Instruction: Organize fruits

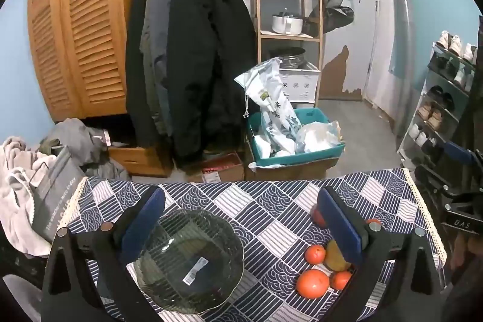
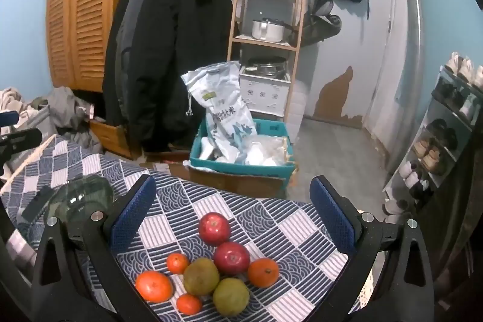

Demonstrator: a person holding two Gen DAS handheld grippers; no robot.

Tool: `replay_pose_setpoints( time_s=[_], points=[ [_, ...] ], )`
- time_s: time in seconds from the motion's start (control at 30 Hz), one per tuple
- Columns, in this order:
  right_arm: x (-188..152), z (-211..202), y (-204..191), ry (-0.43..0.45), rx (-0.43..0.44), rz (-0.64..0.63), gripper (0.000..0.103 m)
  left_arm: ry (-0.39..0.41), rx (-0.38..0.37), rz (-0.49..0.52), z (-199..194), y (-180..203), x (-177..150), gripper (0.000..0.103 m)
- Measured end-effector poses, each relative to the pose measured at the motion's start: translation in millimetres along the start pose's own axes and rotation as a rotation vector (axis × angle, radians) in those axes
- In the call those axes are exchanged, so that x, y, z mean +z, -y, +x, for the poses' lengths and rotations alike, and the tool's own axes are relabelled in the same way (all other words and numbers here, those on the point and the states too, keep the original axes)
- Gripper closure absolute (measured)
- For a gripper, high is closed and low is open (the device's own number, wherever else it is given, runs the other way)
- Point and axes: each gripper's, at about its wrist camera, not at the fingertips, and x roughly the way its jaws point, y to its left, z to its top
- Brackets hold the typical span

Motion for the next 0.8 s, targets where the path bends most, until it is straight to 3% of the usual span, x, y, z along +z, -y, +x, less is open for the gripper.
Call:
replay_pose_setpoints(
  time_s=[0.8],
  points=[
    [-0.8, 1.2, -4.6, -0.002, 0.002, -0.011, 0.003, 0.013, -0.007, 0.005, -3.2, -3.4, -7.4, 0.001]
  ],
)
